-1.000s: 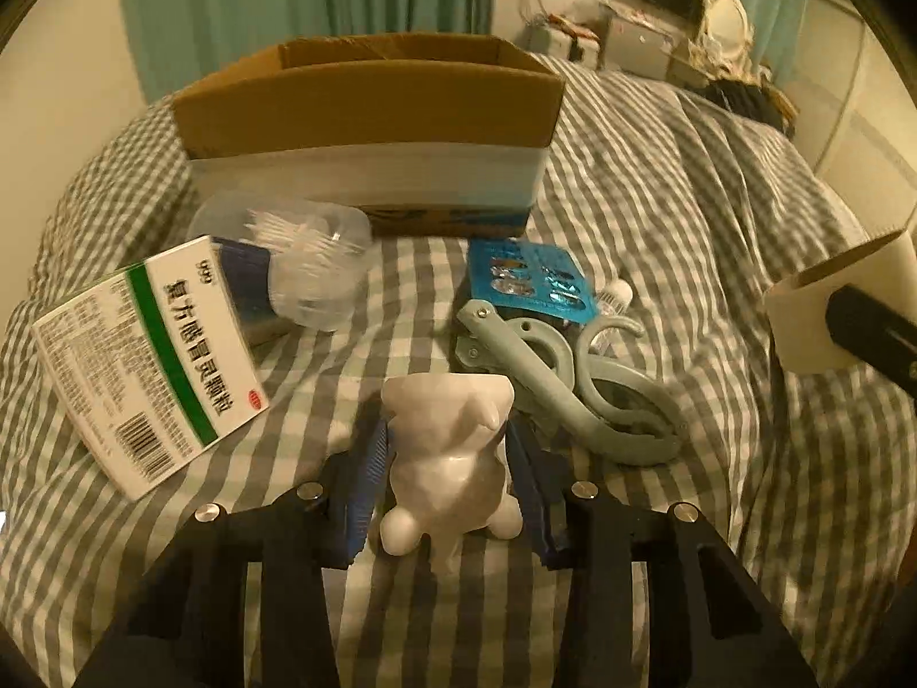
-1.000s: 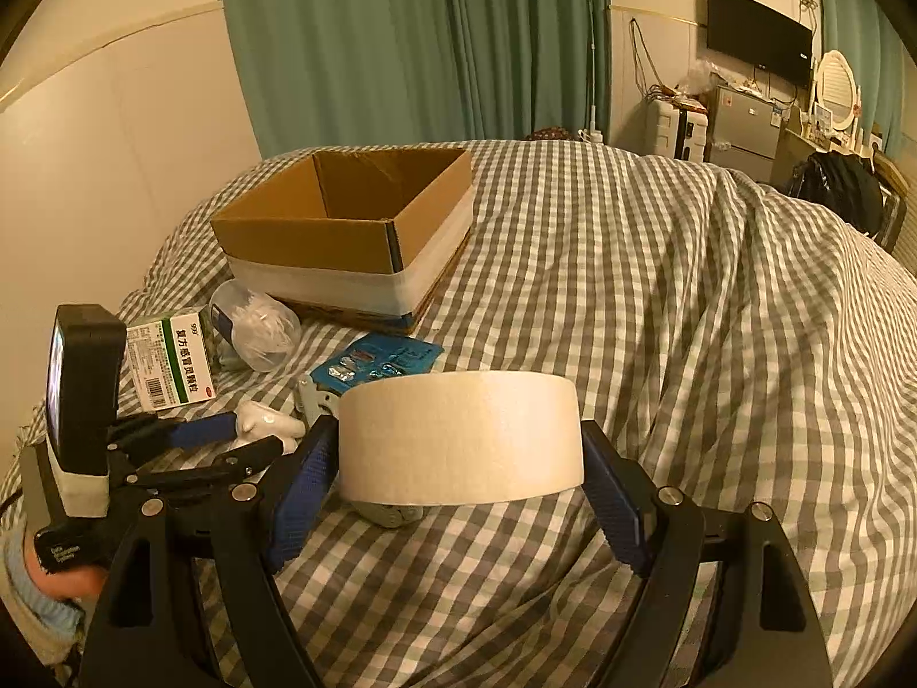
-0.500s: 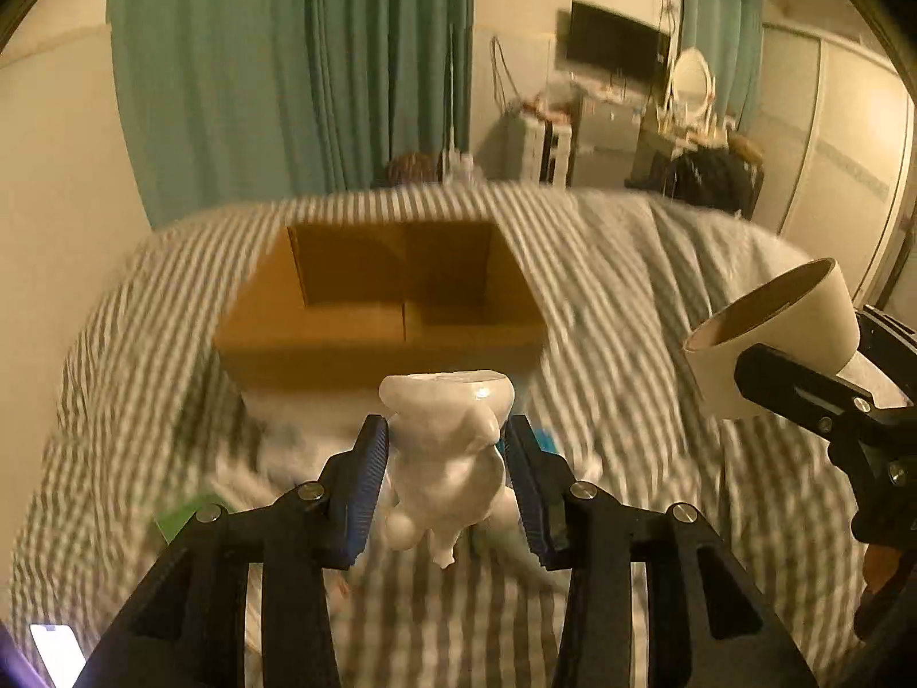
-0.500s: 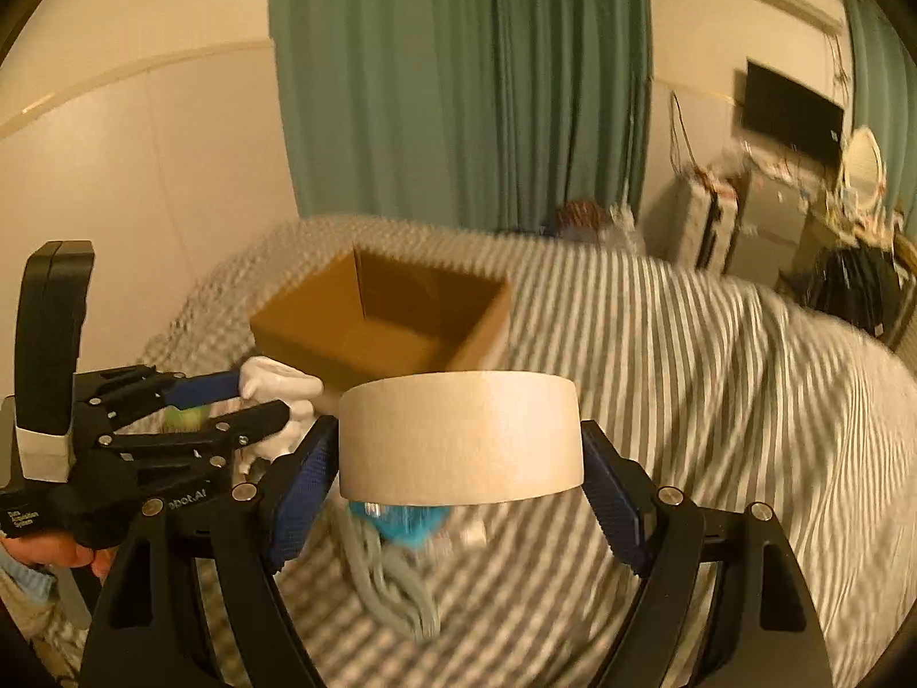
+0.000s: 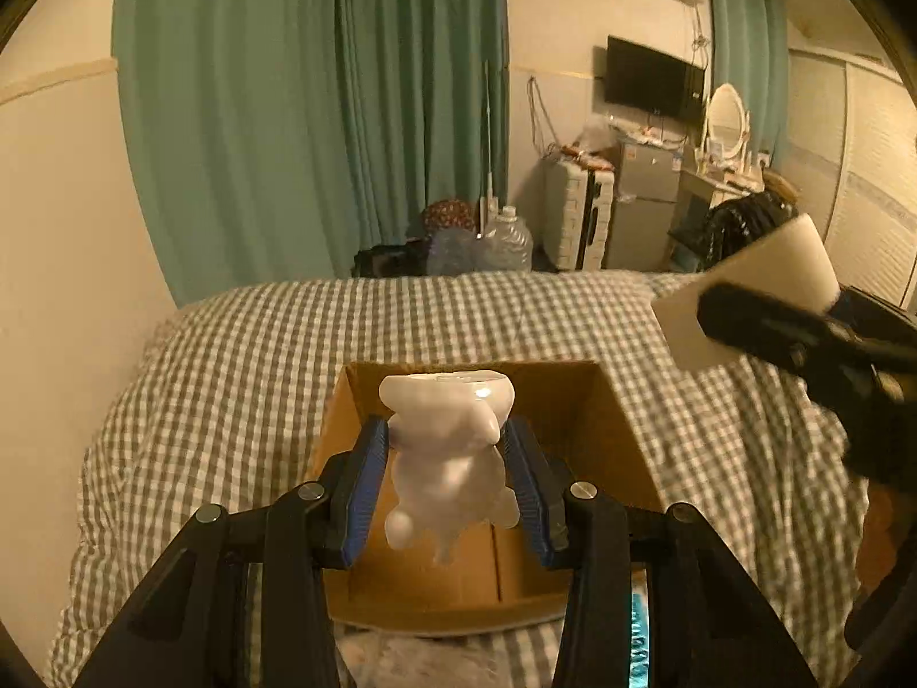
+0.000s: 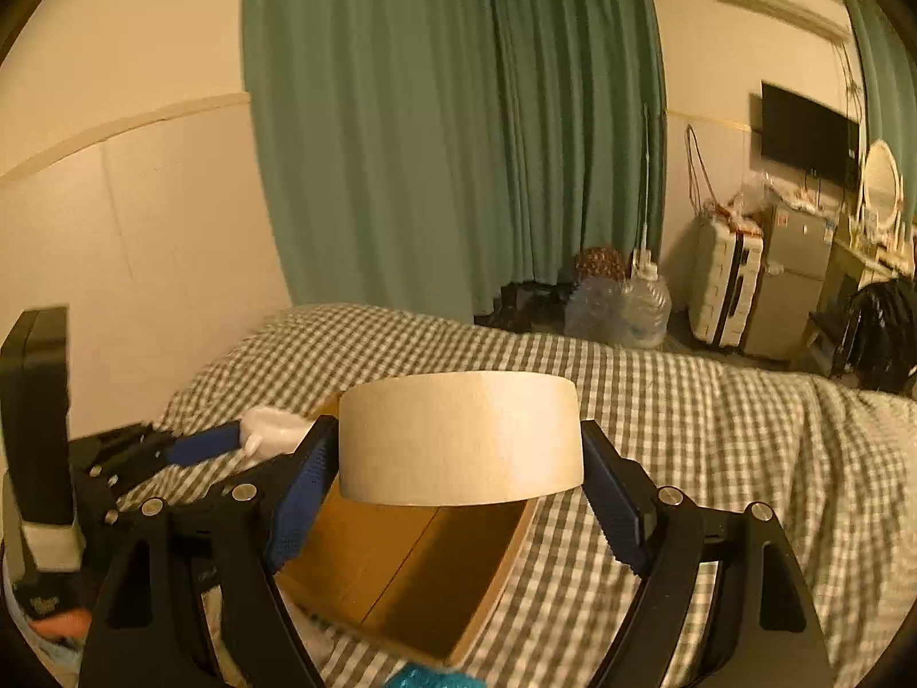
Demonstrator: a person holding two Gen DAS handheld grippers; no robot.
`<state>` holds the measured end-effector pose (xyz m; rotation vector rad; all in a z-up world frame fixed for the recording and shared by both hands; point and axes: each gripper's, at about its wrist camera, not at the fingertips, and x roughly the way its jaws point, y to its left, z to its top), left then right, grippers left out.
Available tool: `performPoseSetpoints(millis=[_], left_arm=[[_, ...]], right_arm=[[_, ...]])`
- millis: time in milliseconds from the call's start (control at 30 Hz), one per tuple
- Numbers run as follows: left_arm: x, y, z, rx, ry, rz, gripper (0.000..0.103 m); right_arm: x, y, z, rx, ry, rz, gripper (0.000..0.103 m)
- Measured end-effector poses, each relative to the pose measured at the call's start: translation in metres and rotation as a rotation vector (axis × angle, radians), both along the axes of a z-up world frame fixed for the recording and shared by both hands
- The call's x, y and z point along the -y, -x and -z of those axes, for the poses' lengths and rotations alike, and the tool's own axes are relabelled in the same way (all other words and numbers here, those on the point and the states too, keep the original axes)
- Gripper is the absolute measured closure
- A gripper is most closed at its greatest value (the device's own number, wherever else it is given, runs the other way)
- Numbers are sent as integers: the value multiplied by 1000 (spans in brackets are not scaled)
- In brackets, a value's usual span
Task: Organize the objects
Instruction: 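Lower the figurine into the cardboard box with the left tool while the right tool drops the tape in, then grasp the grey-green scissors tool with the right tool while the left tool grasps the green medicine box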
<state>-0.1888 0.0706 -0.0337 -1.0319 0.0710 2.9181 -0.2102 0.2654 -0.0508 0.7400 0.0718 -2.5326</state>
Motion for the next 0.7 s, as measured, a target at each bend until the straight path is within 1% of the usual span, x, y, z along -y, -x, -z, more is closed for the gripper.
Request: performPoseSetpoints(millis=[133, 200, 267, 300, 333, 367, 400, 433, 467, 500, 567, 633, 667, 700], left_arm=[[0, 19, 28, 34, -8, -1, 60], [-1, 30, 42, 58, -17, -4, 60], [0, 32, 53, 75, -25, -10, 60], [-1, 34, 57, 86, -33, -11, 58], [-1, 33, 59, 93, -43, -6, 56], [0, 28, 60, 95, -49, -5, 53], [-3, 26, 60, 98, -49, -4, 44], [-5, 23, 58, 98, -43, -5, 33], [-7, 18, 53, 88, -27, -12, 28], [-7, 13, 49, 75, -15, -17, 24], [-7, 2, 39, 52, 1, -27, 23], [-1, -11, 25, 37, 6, -46, 16], [2, -22, 15, 19, 4, -61, 14], [4, -29, 6, 4, 3, -70, 9]], right_arm=[[14, 27, 31, 59, -1, -18, 22], [16, 31, 44, 73, 0, -32, 21], [17, 33, 52, 82, 3, -47, 20], [19, 34, 53, 83, 7, -59, 16], [18, 30, 54, 79, 11, -60, 5], [17, 27, 52, 66, 16, -56, 0], [15, 26, 49, 54, 19, -50, 0], [13, 21, 43, 41, 23, -37, 0], [10, 17, 38, 35, 26, -33, 0], [7, 13, 32, 30, 29, -31, 0], [-2, 4, 19, 17, 32, -15, 0], [-12, -11, 4, 9, 35, -9, 0], [-17, -21, -6, 5, 36, -7, 0], [-21, -24, -12, 2, 36, -5, 0]])
